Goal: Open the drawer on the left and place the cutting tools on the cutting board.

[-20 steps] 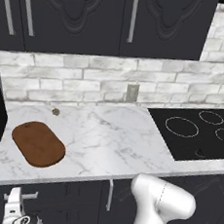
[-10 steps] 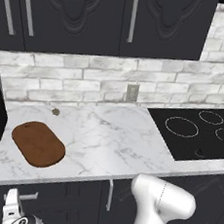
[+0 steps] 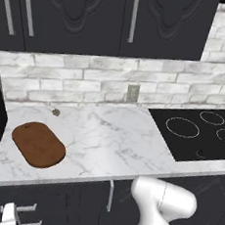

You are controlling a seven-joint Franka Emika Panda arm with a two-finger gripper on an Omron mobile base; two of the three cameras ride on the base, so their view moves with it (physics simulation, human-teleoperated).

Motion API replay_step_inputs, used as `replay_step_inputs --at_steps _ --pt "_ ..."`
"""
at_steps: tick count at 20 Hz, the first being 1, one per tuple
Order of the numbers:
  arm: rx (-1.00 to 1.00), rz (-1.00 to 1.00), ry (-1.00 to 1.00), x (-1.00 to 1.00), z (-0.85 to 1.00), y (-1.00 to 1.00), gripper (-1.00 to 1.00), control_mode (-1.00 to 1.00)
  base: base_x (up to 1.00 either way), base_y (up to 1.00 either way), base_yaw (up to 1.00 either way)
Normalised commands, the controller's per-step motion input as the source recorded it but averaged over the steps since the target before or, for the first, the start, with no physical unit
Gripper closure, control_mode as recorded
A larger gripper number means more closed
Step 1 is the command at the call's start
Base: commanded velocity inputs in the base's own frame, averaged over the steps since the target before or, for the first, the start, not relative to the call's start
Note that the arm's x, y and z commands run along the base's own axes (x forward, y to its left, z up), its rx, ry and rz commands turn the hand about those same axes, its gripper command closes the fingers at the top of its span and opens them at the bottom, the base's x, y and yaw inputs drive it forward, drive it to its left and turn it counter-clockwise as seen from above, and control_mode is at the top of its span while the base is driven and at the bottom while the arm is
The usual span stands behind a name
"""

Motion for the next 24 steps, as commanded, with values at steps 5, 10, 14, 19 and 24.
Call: replay_step_inputs --at_steps 5,10,14,19,24 --pt "0.0 0.0 0.0 -0.99 0.2 0.44 1.0 -1.0 0.0 0.0 0.0" --pt "0.0 0.0 0.01 -1.0 0.19 0.46 1.0 -1.0 0.0 0.0 0.0" --pt "0.0 0.0 0.0 -0.99 0.08 0.46 1.0 -1.0 0.0 0.0 0.0" --pt "0.0 0.0 0.0 -0.92 0.01 0.37 1.0 -1.0 0.0 0.0 0.0" --pt "0.0 0.0 0.02 -0.82 0.0 0.3 1.0 -1.0 0.0 0.0 0.0"
